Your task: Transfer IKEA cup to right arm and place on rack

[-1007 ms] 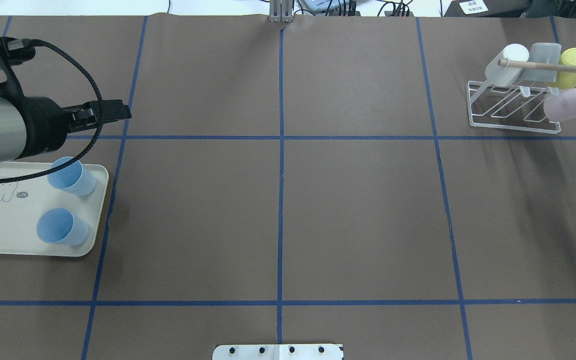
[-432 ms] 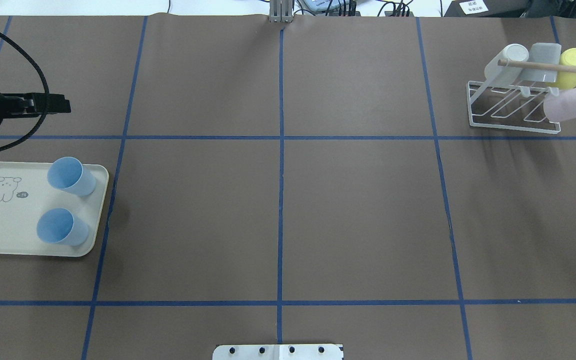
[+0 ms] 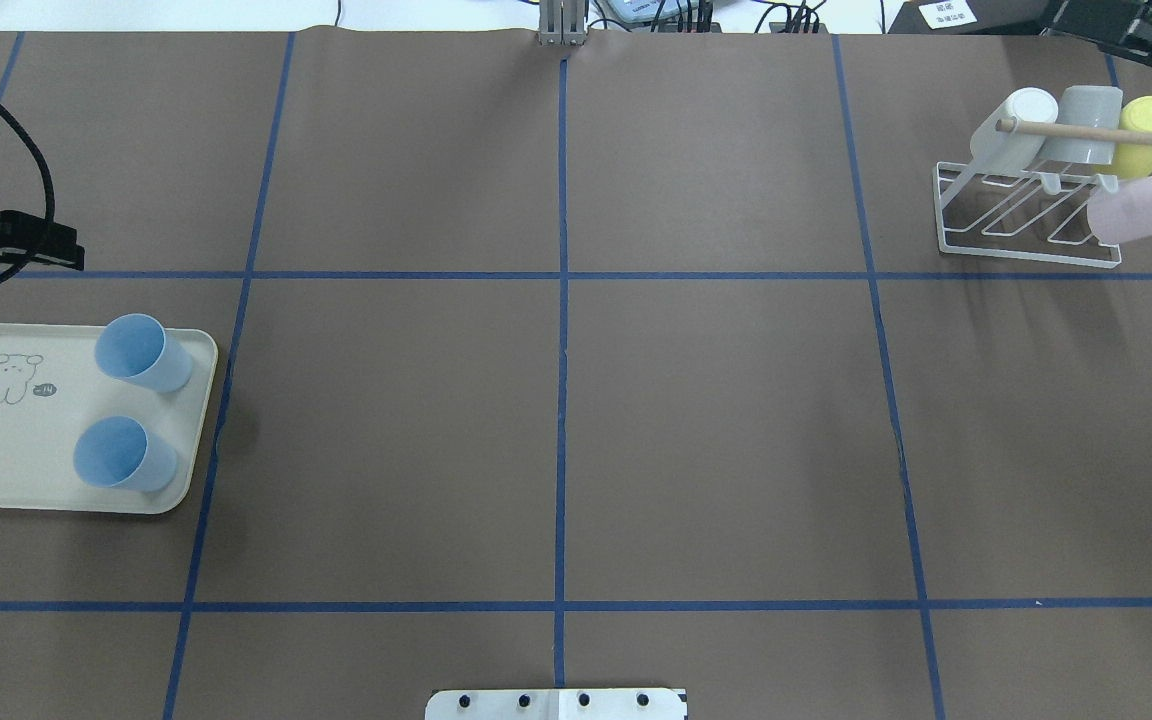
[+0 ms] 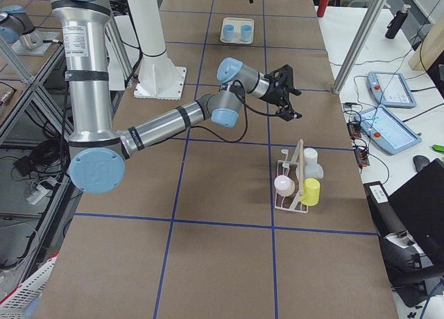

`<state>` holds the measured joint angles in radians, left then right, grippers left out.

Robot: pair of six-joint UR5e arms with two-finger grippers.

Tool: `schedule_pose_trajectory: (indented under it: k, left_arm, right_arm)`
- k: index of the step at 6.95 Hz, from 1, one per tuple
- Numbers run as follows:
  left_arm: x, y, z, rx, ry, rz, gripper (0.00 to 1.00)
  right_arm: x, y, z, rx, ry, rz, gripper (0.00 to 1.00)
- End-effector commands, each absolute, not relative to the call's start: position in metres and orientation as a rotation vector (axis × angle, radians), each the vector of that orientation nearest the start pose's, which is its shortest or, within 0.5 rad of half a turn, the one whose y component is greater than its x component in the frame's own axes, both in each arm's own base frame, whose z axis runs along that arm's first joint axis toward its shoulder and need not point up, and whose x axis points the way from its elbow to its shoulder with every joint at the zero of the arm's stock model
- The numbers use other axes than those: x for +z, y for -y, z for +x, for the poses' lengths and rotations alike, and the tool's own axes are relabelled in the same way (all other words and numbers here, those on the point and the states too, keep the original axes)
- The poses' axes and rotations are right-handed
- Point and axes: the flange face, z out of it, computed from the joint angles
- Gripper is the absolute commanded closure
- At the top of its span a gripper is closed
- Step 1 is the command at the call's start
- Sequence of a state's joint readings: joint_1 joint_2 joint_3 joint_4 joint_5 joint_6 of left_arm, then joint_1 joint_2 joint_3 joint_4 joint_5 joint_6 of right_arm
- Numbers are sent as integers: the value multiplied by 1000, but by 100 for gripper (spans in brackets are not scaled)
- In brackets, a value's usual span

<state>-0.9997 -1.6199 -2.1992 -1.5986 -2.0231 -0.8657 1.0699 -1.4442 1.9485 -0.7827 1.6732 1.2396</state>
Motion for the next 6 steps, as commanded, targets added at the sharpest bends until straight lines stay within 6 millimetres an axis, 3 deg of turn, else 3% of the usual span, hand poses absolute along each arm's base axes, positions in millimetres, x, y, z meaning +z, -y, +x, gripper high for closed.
schedule_pose_trajectory:
  k: [1, 3, 4, 6]
  left_arm:
    - [398, 432, 178, -133, -759, 76, 0]
    - [411, 430, 188, -234, -778, 37, 0]
    - [437, 406, 206, -220, -792, 21, 0]
    - [453, 382, 256, -232, -835, 20, 0]
  right_arm:
    - [271, 503, -209, 617, 1268, 595, 1]
    - [237, 492, -242, 679, 1388, 487, 0]
    - [225, 488, -258, 697, 1408, 459, 0]
    - [200, 468, -296, 725, 1415, 437, 0]
